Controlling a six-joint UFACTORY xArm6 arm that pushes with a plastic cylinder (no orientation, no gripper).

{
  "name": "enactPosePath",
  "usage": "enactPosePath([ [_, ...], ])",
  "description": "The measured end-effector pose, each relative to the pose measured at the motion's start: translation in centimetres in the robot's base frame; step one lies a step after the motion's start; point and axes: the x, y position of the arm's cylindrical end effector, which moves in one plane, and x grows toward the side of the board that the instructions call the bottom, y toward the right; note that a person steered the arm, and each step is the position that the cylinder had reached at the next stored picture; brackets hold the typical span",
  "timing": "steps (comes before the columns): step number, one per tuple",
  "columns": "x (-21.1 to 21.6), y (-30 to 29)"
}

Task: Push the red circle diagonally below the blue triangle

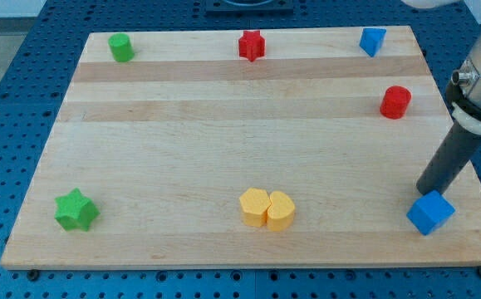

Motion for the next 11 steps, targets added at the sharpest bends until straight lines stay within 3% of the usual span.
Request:
enactPosePath([
  [1,-1.1,0.0],
  [4,-10.2,0.0],
  [8,-16.9,1.3],
  [11,-19.4,-7.7],
])
